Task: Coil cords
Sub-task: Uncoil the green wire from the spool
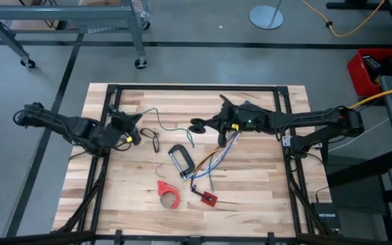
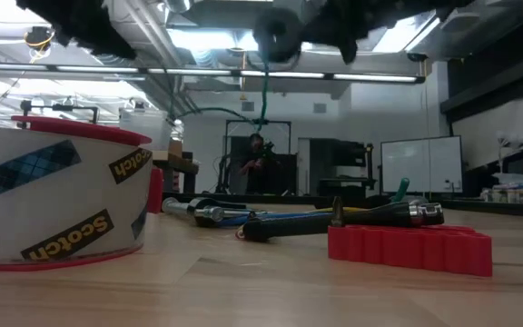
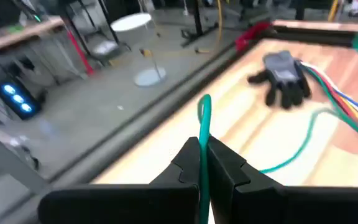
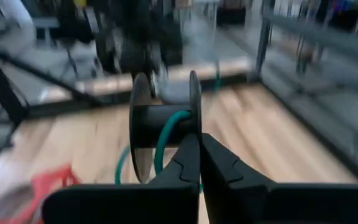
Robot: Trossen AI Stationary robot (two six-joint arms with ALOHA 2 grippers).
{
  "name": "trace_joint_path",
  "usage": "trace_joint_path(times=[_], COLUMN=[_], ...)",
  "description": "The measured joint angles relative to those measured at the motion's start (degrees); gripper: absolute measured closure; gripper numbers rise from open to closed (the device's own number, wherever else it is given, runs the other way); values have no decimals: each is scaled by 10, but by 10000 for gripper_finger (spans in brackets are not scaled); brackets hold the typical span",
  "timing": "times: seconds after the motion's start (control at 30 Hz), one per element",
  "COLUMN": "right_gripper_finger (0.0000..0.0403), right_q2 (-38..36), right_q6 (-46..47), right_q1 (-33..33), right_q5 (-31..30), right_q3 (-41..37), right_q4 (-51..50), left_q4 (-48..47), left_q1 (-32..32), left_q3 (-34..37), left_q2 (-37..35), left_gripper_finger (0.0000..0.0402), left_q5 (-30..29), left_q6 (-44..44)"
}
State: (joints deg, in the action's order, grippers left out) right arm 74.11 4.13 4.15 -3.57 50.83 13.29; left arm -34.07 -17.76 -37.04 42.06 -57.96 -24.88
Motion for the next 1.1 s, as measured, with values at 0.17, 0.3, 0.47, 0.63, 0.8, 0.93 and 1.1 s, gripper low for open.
trace_joint_path(times=[0.17, 0.3, 0.47, 0.63, 0.8, 0.93, 1.1], right_gripper_finger=[403, 403, 403, 403, 403, 403, 403], right_q2=[0, 0, 0, 0, 0, 0, 0], right_q6=[-38, -86, -165, -222, -226, -218, -171], right_q1=[0, 0, 0, 0, 0, 0, 0], right_q5=[-48, -134, -287, -395, -452, -469, -468], right_q3=[0, 0, 0, 0, 0, 0, 0], right_q4=[96, 136, 127, 68, -24, -110, -224], left_q4=[29, 112, 247, 417, 540, 601, 617], left_q1=[0, 0, 0, 0, -9, -18, -27], left_q3=[14, 29, 31, 31, 31, 31, 20], left_q2=[46, 84, 133, 158, 153, 136, 100], left_gripper_finger=[401, 401, 401, 401, 401, 401, 401], left_q5=[41, 73, 141, 237, 269, 269, 268], left_q6=[-27, -16, 44, 158, 249, 316, 389])
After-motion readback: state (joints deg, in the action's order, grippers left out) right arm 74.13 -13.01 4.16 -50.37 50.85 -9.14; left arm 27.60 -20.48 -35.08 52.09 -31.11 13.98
